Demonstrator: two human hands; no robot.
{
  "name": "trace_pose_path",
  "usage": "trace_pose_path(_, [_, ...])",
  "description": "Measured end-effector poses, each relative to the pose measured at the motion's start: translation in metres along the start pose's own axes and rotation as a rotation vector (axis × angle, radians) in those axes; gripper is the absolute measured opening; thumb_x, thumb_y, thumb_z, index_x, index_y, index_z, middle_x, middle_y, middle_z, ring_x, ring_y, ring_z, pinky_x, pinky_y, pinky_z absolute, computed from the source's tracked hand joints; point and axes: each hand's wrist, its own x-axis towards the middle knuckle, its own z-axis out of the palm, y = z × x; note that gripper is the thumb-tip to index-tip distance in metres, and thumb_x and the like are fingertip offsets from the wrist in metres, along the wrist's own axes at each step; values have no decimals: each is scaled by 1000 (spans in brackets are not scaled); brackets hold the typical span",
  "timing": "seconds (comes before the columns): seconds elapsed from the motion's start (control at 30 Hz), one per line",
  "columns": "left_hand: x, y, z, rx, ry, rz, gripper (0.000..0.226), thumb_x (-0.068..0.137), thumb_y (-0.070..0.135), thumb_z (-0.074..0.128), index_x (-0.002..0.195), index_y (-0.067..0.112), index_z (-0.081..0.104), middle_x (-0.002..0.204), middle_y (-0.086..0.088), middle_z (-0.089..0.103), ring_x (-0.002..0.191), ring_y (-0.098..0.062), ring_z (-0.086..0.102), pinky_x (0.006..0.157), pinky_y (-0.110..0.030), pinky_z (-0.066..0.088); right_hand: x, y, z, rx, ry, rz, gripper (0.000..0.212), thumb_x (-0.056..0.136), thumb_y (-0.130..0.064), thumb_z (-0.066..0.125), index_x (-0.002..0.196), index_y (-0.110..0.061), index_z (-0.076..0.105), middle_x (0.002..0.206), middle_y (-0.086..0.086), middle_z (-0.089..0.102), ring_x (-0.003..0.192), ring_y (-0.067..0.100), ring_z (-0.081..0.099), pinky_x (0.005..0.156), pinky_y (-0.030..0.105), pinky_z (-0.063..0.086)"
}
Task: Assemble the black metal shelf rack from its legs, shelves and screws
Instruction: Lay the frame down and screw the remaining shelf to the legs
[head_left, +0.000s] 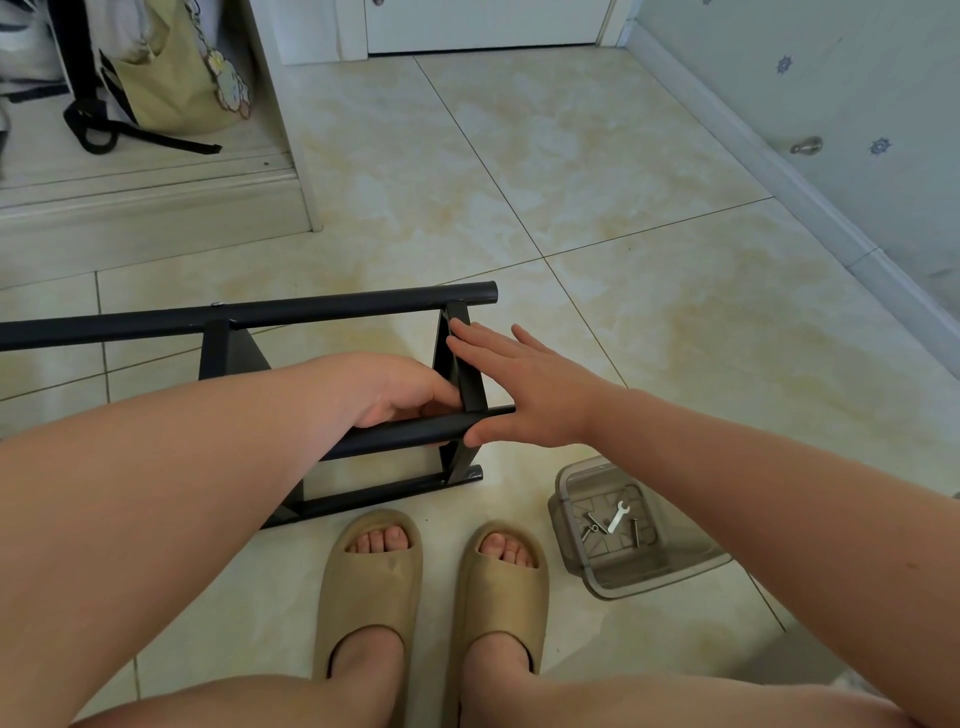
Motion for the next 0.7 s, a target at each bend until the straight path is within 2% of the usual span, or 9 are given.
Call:
trace_pose_path(0.07, [0, 1, 0, 24, 4, 9, 19, 93, 15, 61, 105, 5, 71, 83, -10, 70, 88, -28, 62, 101, -43, 48, 0, -1, 0, -1, -1, 0, 102, 89, -58, 67, 162, -20, 7, 169, -7, -6, 155, 8, -5, 126, 37, -7])
trace_pose_path(0.2, [0, -1, -1, 8, 4, 43, 15, 94, 9, 56, 92, 9, 71, 78, -8, 72, 79, -26, 65, 80, -36, 50, 0, 0, -1, 2, -4, 0, 102, 89, -58, 66, 162, -20, 6, 169, -7, -7, 155, 8, -6, 126, 37, -7])
trace_pose_path(0.33, [1, -4, -3, -60, -30, 79, 17, 94, 3, 54, 90, 9, 70, 80, -10, 74, 80, -26, 67, 84, -36, 50, 0, 0, 0, 9, -6, -3, 103, 89, -58, 66, 162, -20, 6, 169, -7, -7, 155, 8, -6, 126, 37, -7])
trace_pose_path(0.43, [4, -5, -3, -126, -64, 40, 18, 96, 9, 54, 90, 7, 72, 84, -11, 74, 79, -23, 68, 89, -36, 52, 0, 0, 1, 10, -3, 0, 102, 89, -58, 67, 162, -20, 6, 169, -7, -7, 155, 7, -6, 126, 36, -8])
trace_pose_path(0.57, [6, -4, -2, -81, -46, -8, 16, 95, 18, 61, 87, 8, 72, 76, -6, 72, 70, -17, 64, 78, -31, 51, 0, 1, 3, 1, 1, -2, 103, 89, -58, 67, 162, -20, 5, 169, -8, -8, 155, 7, -7, 126, 34, -9])
trace_pose_path(0.7, [3, -1, -2, -16, -10, -18, 13, 92, 16, 64, 83, 10, 72, 71, -5, 71, 66, -18, 64, 72, -30, 50, 0, 1, 3, -2, 3, -2, 103, 89, -58, 67, 162, -20, 5, 169, -8, -8, 155, 7, -7, 125, 33, -9])
